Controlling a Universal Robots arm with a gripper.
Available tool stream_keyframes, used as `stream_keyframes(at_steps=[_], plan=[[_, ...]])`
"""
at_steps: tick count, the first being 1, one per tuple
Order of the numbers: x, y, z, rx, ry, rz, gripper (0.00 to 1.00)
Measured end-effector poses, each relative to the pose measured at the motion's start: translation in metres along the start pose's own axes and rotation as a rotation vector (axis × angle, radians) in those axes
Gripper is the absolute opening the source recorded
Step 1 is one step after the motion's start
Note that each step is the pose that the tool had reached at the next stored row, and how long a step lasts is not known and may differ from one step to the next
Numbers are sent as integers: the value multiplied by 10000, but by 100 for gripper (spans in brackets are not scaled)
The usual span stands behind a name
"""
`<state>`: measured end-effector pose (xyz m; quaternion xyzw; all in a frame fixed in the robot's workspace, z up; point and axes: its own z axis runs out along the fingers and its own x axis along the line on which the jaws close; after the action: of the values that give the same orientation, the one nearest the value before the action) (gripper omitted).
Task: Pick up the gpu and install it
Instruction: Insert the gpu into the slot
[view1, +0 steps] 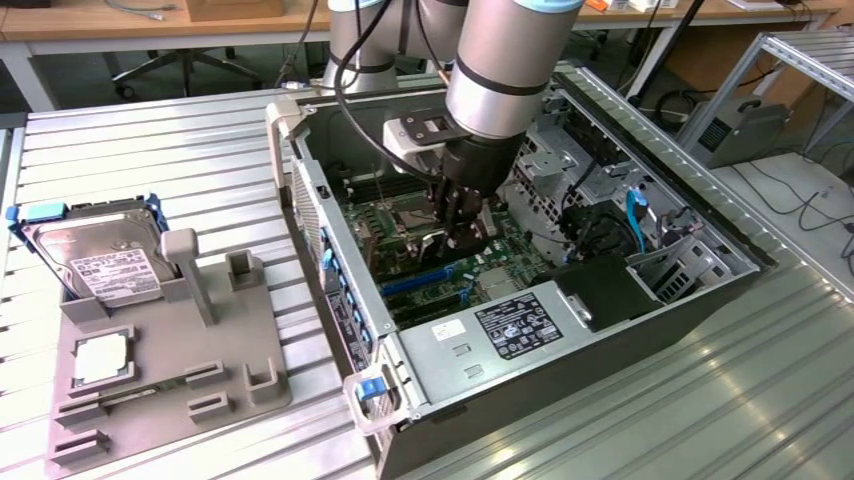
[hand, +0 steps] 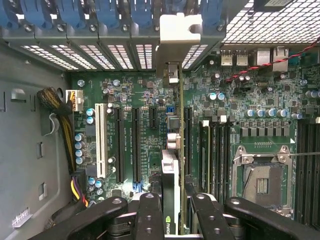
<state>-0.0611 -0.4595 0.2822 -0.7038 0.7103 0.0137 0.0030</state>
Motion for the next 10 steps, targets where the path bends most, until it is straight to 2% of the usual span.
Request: stream_keyframes(at_steps=[10], plan=[[1, 32, 20, 0, -1, 1, 27]])
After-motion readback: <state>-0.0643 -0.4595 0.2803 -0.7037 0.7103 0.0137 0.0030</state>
